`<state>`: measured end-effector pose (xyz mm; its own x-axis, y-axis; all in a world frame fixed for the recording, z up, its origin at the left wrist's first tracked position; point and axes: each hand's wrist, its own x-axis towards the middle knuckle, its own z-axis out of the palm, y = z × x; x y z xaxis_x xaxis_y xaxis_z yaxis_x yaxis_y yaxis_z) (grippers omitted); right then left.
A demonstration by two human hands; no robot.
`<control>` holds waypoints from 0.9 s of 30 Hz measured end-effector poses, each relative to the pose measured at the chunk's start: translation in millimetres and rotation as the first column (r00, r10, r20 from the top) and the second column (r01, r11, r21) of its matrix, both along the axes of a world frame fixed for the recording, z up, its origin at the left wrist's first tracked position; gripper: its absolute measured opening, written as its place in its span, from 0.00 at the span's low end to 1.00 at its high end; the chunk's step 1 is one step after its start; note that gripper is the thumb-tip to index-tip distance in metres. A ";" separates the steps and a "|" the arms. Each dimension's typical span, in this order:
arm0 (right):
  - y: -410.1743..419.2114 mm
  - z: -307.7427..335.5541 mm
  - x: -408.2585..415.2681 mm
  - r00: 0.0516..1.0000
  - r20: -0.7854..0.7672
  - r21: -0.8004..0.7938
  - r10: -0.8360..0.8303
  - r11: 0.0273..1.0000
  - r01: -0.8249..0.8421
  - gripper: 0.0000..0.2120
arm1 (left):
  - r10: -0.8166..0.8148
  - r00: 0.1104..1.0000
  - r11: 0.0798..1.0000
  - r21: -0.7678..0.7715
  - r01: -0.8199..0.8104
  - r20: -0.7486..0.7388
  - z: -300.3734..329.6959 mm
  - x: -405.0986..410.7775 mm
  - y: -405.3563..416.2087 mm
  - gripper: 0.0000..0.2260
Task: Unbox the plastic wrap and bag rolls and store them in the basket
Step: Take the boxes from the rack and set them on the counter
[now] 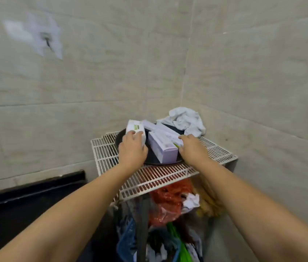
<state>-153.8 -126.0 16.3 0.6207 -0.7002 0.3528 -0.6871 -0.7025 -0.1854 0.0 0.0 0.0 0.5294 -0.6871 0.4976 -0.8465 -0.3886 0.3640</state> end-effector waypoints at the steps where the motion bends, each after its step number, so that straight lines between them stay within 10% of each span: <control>1: -20.3 1.6 9.5 1.000 0.011 0.006 0.023 1.000 -0.023 0.19 | 0.058 0.998 0.998 -0.002 -0.059 -0.021 -0.3 2.9 -12.6 0.23; 9: -123.3 -13.3 66.3 0.971 -0.169 0.371 0.166 0.924 -0.094 0.41 | 0.299 0.939 0.946 -0.075 -0.315 -0.169 -22.0 34.7 -69.0 0.27; 19: -139.0 -7.2 74.0 0.971 -0.082 0.360 0.226 0.915 -0.182 0.26 | 0.281 0.903 0.894 -0.255 -0.370 -0.324 -6.2 54.8 -62.4 0.24; 27: -84.9 69.9 102.5 0.955 0.068 0.220 0.290 0.929 -0.298 0.23 | 0.310 0.938 0.860 -0.375 -0.347 -0.155 53.6 79.7 10.6 0.23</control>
<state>-51.2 -210.9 86.2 0.8015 -0.5514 0.2314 -0.4465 -0.8093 -0.3818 79.7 10.6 53.6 0.7430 -0.2247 0.6304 -0.6531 -0.4493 0.6096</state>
